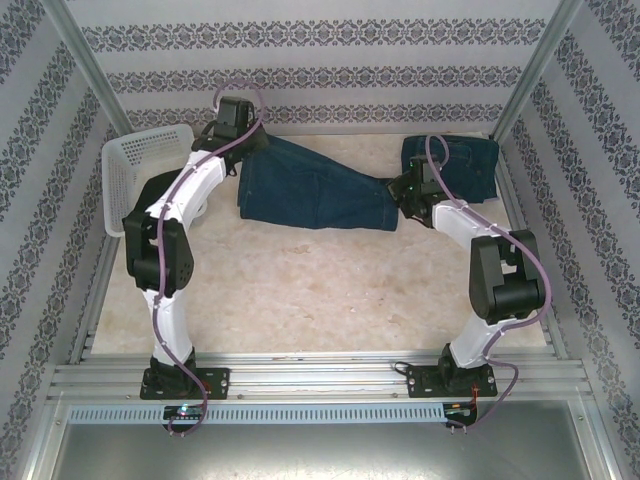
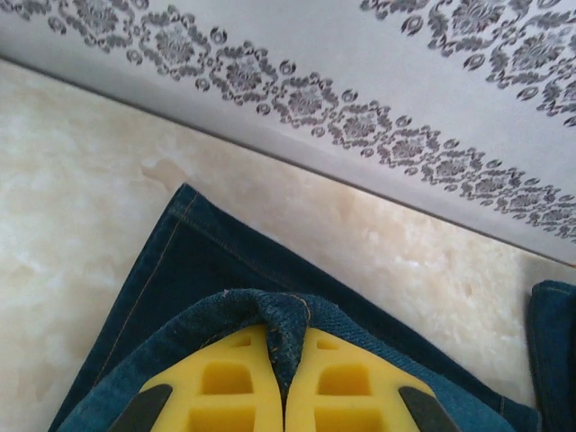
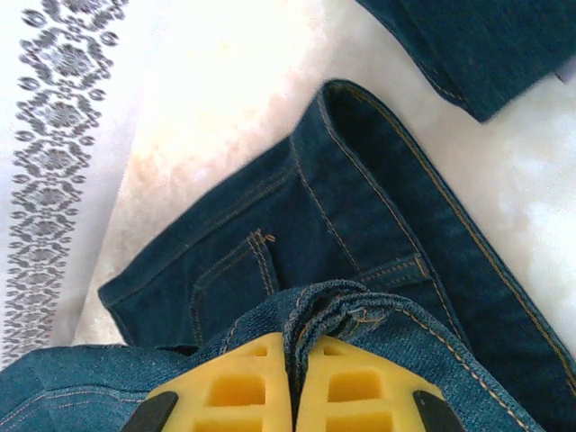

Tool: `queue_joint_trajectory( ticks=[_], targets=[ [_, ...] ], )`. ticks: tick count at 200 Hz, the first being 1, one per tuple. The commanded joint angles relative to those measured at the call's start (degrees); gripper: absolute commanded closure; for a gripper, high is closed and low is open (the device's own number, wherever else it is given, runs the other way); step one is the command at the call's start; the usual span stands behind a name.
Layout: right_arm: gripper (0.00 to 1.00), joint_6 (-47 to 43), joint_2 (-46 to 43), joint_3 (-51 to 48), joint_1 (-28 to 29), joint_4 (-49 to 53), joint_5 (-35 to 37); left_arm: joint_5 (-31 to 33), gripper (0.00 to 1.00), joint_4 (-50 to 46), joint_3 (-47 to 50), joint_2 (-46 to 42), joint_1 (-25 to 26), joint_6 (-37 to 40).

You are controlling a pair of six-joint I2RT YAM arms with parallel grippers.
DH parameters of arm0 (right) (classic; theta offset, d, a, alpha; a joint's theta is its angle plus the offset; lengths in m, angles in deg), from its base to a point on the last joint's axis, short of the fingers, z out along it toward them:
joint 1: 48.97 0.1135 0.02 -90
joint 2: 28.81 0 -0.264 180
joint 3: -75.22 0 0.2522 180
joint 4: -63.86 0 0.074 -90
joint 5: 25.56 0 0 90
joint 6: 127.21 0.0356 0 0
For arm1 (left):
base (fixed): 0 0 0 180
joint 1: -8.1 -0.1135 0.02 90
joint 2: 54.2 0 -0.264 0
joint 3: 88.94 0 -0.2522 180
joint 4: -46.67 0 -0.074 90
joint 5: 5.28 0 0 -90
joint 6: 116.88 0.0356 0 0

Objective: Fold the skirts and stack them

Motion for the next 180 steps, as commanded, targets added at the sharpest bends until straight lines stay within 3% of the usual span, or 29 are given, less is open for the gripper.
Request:
queue_joint_trajectory(
  ticks=[1, 83, 91, 99, 109, 119, 132, 134, 142, 180],
  targets=[
    [1.0, 0.6, 1.5, 2.0, -0.9, -1.7, -0.5, 1.6, 1.0, 0.8, -3.9, 2.7, -1.2, 2.7],
    [1.0, -0.1, 8.0, 7.8, -1.9, -1.6, -1.9, 1.3, 0.98, -3.7, -11.4, 10.8, -1.7, 1.5],
    [0.95, -0.5, 9.0, 8.9, -2.0, -1.3, -2.0, 1.3, 0.96, -4.3, -12.8, 11.9, -1.7, 1.5],
    [0.84, -0.6, 9.9, 10.0, -2.1, -1.3, -2.2, 1.2, 0.83, -5.2, -14.5, 13.1, -1.8, 1.6],
    [0.7, -0.8, 10.7, 11.1, -2.5, -1.7, -3.4, 0.4, 0.43, -6.5, -17.0, 14.8, -1.9, 2.3],
    [0.53, -1.0, 10.6, 11.6, -2.6, -2.3, -4.0, -0.3, 0.22, -9.6, -20.7, 16.3, -1.8, 2.8],
    [0.07, -2.5, 9.0, 11.3, -2.8, -2.9, -3.9, -1.1, 0.08, -13.5, -24.7, 16.9, -1.8, 2.9],
    [0.03, -2.9, 8.7, 11.2, -2.8, -2.9, -3.9, -1.2, 0.06, -14.0, -25.1, 16.8, -1.8, 2.9],
    [0.02, -4.4, 7.4, 10.8, -2.7, -2.8, -3.6, -1.9, 0.0, -15.5, -25.5, 16.0, -1.9, 2.3],
    [0.02, -8.5, 3.8, 8.5, -0.3, -0.4, -4.5, -12.1, 0.0, -12.5, -15.7, 10.8, -1.4, -1.0]
  ],
)
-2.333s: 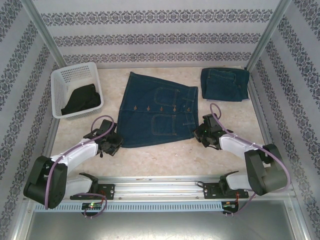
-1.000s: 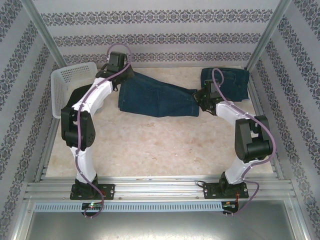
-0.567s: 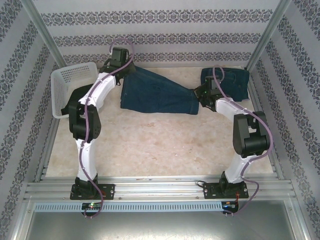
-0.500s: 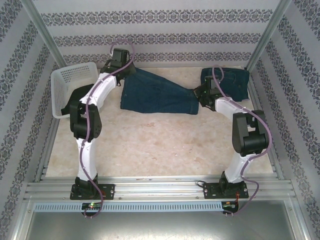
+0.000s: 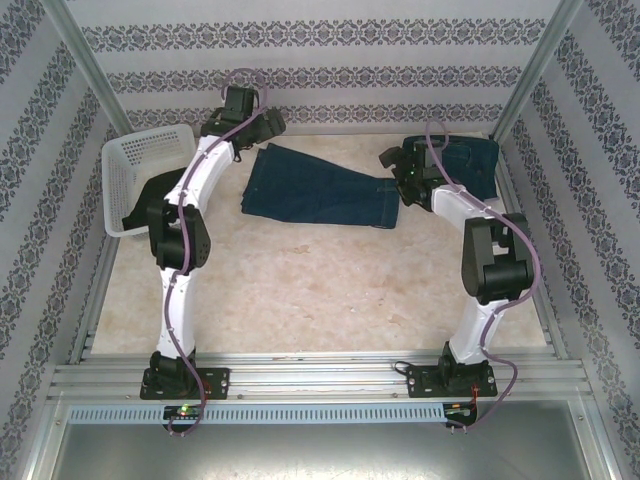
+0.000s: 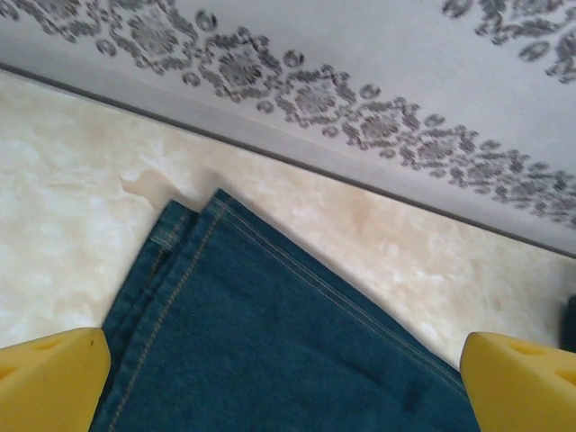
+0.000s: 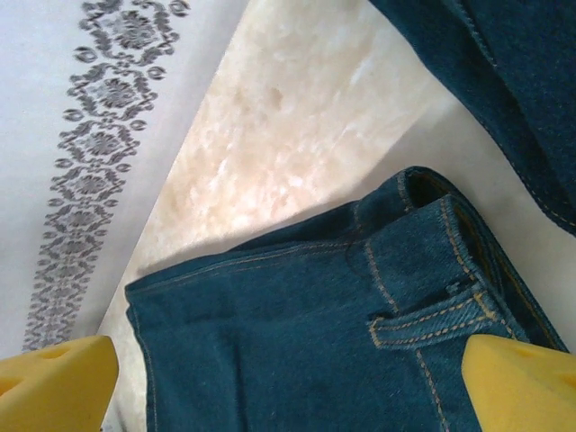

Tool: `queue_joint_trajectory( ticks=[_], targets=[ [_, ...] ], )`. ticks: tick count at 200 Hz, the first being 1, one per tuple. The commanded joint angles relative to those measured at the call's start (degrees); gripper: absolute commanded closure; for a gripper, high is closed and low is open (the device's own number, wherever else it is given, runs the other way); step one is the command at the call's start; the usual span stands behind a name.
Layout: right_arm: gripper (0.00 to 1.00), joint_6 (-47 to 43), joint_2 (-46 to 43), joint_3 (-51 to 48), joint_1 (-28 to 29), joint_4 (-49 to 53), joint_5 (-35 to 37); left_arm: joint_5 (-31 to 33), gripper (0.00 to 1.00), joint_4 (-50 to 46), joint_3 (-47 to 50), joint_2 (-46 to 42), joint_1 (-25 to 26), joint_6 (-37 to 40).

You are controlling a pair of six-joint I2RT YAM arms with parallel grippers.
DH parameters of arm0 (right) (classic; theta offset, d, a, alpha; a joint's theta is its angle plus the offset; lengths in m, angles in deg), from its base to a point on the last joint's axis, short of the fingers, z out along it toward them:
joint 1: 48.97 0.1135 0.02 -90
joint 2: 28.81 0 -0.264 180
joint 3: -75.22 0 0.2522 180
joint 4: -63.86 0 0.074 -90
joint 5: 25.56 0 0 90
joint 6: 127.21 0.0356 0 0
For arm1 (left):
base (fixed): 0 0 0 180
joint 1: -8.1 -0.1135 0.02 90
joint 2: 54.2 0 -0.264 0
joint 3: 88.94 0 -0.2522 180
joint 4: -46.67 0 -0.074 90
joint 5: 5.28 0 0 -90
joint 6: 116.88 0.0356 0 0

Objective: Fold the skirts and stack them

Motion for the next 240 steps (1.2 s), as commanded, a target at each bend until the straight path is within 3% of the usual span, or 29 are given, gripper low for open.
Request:
queue_joint_trajectory(
  ticks=[1, 28, 61, 87, 116, 150, 191, 219, 240],
  targets=[
    [0.02, -4.3, -3.6, -0.7, 1.9, 1.0, -1.5, -8.0, 0.0, -1.0, 5.3, -4.1, -0.1, -2.1],
    [0.02, -6.7, -0.6, 2.0, 4.5, 4.1, -1.7, -13.1, 0.0, 5.4, 11.8, -3.0, 0.5, -5.6],
    [0.02, -4.8, 4.1, 4.1, 5.0, 4.8, -1.6, -18.4, 0.0, 8.6, 11.0, 2.7, 0.5, -7.8],
    [0.02, -6.5, 9.7, 8.9, 5.1, 8.6, -6.7, -16.9, 0.0, 8.6, 14.7, 4.6, 0.5, -8.5],
    [0.02, -8.9, 13.0, 10.5, 6.1, 12.1, -8.9, -16.4, 0.0, 13.3, 26.5, 2.0, 0.4, -10.2],
    [0.02, -10.5, 13.2, 9.5, 7.5, 13.3, -11.4, -16.4, 0.0, 21.3, 44.2, -5.8, 0.5, -12.0],
    [0.02, -14.9, 6.7, 2.3, 9.5, 16.6, -12.5, -15.9, 0.0, 26.0, 65.1, -20.7, 1.9, -14.6],
    [0.02, -17.0, -1.9, -6.5, 9.7, 18.0, -14.3, -16.6, 0.0, 24.3, 77.3, -34.9, 3.7, -17.0],
    [0.02, -19.2, -8.5, -9.9, 8.7, 18.3, -15.4, -16.2, 0.0, 17.6, 78.2, -45.1, 3.7, -15.5]
  ],
)
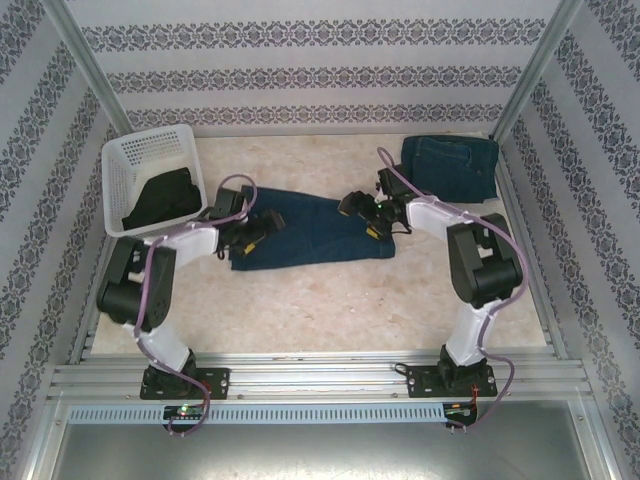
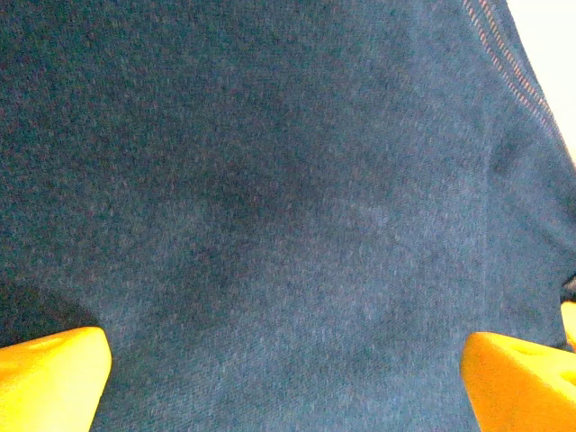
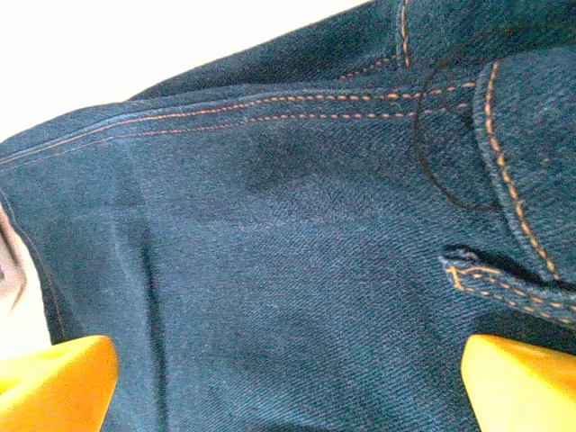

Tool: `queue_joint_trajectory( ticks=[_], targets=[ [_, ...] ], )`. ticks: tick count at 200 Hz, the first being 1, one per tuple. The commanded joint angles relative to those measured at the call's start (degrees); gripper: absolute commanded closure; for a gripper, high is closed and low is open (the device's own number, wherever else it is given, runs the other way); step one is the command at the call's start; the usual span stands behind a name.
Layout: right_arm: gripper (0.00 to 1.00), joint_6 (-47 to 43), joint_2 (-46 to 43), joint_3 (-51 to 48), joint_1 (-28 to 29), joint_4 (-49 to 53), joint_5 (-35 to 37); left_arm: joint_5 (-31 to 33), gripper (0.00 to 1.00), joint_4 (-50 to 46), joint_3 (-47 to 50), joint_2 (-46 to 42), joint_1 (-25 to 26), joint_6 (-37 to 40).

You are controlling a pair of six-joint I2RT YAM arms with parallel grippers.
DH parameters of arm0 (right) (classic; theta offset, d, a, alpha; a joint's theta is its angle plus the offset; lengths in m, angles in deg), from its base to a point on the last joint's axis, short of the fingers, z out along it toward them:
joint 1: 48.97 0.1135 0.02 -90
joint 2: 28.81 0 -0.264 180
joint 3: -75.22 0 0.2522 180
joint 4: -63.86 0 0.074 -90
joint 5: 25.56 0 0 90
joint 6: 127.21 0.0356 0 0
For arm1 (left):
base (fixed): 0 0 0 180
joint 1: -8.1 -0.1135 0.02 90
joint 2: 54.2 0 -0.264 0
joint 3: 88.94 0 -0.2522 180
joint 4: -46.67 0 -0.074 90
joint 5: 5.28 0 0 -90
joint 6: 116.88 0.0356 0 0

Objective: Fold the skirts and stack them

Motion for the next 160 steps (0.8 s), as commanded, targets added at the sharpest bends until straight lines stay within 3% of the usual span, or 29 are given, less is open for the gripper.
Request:
queue_joint_trajectory(
  ticks=[1, 29, 62, 89, 117, 160],
  targets=[
    [0.02, -4.1, -7.4, -3.1, -1.2, 3.3, -2.5, 0.3, 0.0, -9.2, 0.9, -9.7, 0.5, -0.6],
    [0.02, -9.0, -11.3, -2.8, -5.1, 5.3, 2.5, 8.0, 0.0, -22.5, -8.0, -12.0, -1.1, 9.5],
    [0.03, -17.2, -8.7, -0.8, -7.9, 8.5, 7.6, 13.0, 0.01, -30.2, -18.8, -1.9, -4.3, 18.4],
    [0.05, -21.8, -5.4, 1.8, -8.1, 10.4, 7.9, 16.4, 0.14, -32.3, -28.1, 8.0, -4.6, 24.9],
    [0.07, -20.8, -3.8, 2.4, -8.1, 9.9, 7.4, 18.3, 0.36, -36.7, -39.4, 18.6, -4.6, 28.7],
    [0.08, -18.8, -3.6, 0.4, -8.0, 7.7, 7.1, 22.3, 0.44, -40.3, -52.3, 30.2, -5.0, 29.8]
  ],
)
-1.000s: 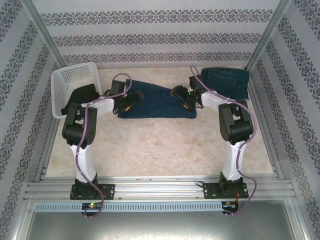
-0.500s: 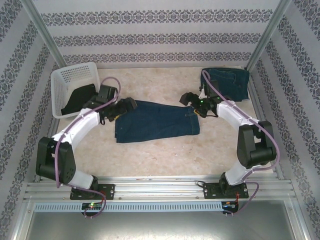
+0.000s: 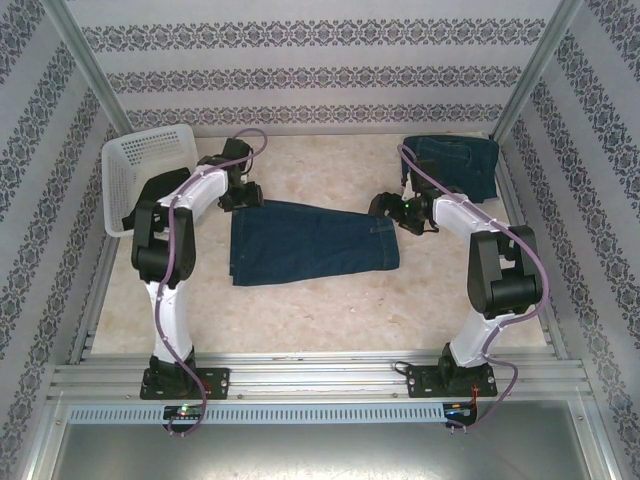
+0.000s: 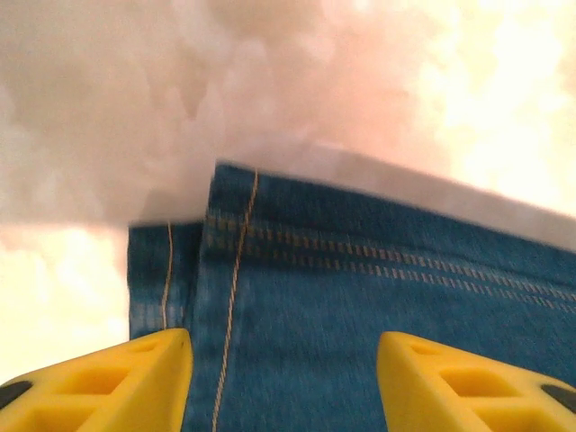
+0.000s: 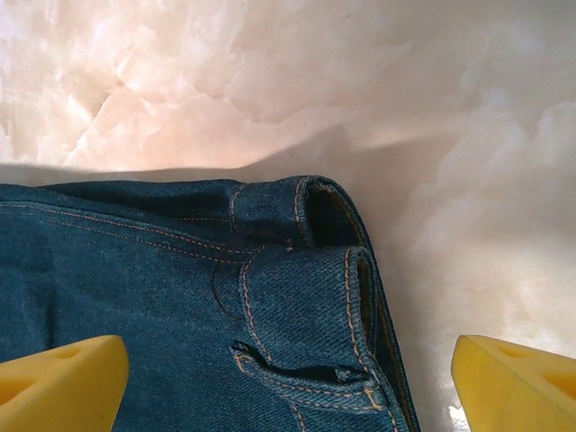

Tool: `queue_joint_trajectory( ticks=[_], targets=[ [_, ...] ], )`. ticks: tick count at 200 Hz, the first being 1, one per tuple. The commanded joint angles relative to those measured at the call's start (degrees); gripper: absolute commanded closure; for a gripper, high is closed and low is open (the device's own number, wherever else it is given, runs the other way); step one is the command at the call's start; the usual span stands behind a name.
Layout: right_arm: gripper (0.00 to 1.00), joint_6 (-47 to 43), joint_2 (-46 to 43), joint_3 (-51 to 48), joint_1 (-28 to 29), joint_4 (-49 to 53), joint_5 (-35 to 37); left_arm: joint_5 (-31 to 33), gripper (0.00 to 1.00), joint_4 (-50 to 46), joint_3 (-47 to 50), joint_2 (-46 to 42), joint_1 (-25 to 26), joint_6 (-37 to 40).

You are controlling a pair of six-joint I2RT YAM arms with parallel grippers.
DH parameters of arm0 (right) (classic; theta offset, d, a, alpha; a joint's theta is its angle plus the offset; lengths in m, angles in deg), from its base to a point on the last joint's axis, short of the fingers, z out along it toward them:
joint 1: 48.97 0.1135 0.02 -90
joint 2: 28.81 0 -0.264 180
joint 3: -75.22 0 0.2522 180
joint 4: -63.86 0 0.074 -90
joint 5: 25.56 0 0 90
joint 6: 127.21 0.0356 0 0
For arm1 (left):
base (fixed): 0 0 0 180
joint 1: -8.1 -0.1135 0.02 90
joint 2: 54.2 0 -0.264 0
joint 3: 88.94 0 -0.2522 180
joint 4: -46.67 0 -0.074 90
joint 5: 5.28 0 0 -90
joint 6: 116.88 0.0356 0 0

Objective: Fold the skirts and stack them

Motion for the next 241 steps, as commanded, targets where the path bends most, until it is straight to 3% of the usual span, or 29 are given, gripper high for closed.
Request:
queue_joint_trajectory(
  ticks=[1, 74, 103, 117, 142, 157, 166, 177, 241],
  targets=[
    [0.08, -0.1, 0.6, -0.4, 0.4, -0.6, 0.8, 4.3, 0.44, -5.9, -6.4, 3.8, -0.6, 3.0],
    [0.09, -1.9, 0.5, -2.9, 0.3, -2.5, -2.2, 2.8, 0.46, -9.3, -15.3, 11.8, -1.4, 3.3],
    [0.14, -3.0, 1.6, -2.7, 0.4, -4.2, -3.7, -0.2, 0.62, -7.3, -12.6, 9.6, -1.9, 2.5],
    [0.18, -3.4, 2.7, -1.7, 0.4, -4.2, -4.3, 0.1, 0.74, -7.0, -11.6, 8.6, -2.0, 2.0],
    [0.36, -3.2, 4.0, -0.7, 0.4, -4.2, -4.9, 0.5, 0.89, -7.1, -10.6, 7.5, -2.1, 1.7],
    [0.55, -3.2, 3.3, -1.5, 0.5, -5.4, -5.5, 0.8, 1.0, -7.7, -10.2, 6.5, -2.1, 1.4],
    [0.75, -3.6, 2.3, -2.5, 0.5, -6.4, -5.2, 0.2, 1.0, -8.2, -9.7, 5.1, -2.1, 1.1],
    [0.86, -4.0, 0.6, -3.8, 0.6, -7.6, -4.6, -0.9, 1.0, -7.7, -7.9, 1.9, -2.1, 0.7],
    [1.0, -7.2, -5.8, -6.3, 0.4, -8.9, -8.6, -0.4, 1.0, -8.4, 10.2, -19.8, -2.1, -4.8]
  ],
)
